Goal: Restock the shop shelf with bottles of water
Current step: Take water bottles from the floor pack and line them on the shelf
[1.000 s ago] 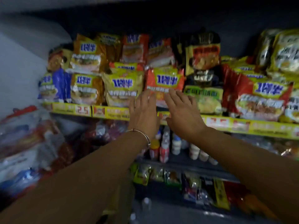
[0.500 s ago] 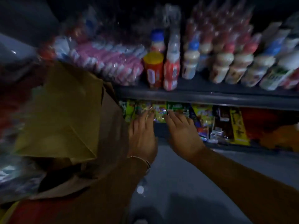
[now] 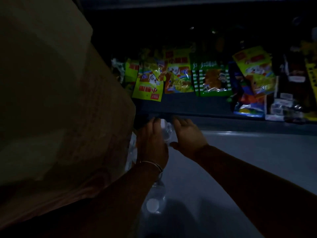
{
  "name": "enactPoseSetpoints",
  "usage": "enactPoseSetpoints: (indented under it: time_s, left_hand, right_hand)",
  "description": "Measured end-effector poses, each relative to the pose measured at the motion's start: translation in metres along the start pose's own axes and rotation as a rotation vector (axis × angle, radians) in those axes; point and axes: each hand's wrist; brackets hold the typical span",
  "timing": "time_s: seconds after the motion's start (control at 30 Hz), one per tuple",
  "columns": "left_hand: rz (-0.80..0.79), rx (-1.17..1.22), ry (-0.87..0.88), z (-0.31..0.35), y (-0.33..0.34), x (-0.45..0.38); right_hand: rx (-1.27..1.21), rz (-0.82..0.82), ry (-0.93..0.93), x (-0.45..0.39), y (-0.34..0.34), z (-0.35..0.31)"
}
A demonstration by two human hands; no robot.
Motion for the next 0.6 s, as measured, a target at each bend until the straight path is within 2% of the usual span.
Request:
enactPoseSetpoints:
  time_s: [0.1, 0.3, 0.43, 0.6]
  left_hand:
    - [-0.056, 0.046, -0.059, -0.015, 0.021, -0.008]
    - [-0.040, 0.074, -0.131, -0.031, 0.039, -0.019]
    - [-0.148, -0.016, -0.117, -0.038, 0.039, -0.017]
    - [-0.075, -0.060, -0.119, -0.035, 0.031, -0.007]
  right_hand:
    - [-0.054, -0.007, 0.029, -0.023, 0.027, 0.006]
    - [-0.213, -0.037, 0.062, -0.052, 0.053, 0.008]
    - [-0.289, 0.007, 0.103, -0.056, 0.063, 0.001]
    - [-0.424, 0.036, 0.177, -0.042, 0.054, 0.002]
Point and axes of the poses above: each hand's wrist, its own x-axis away from the middle knuckle, its own y-axis out of the palm, z = x × y, and after that the axes turned 4 degrees about x, right-handed
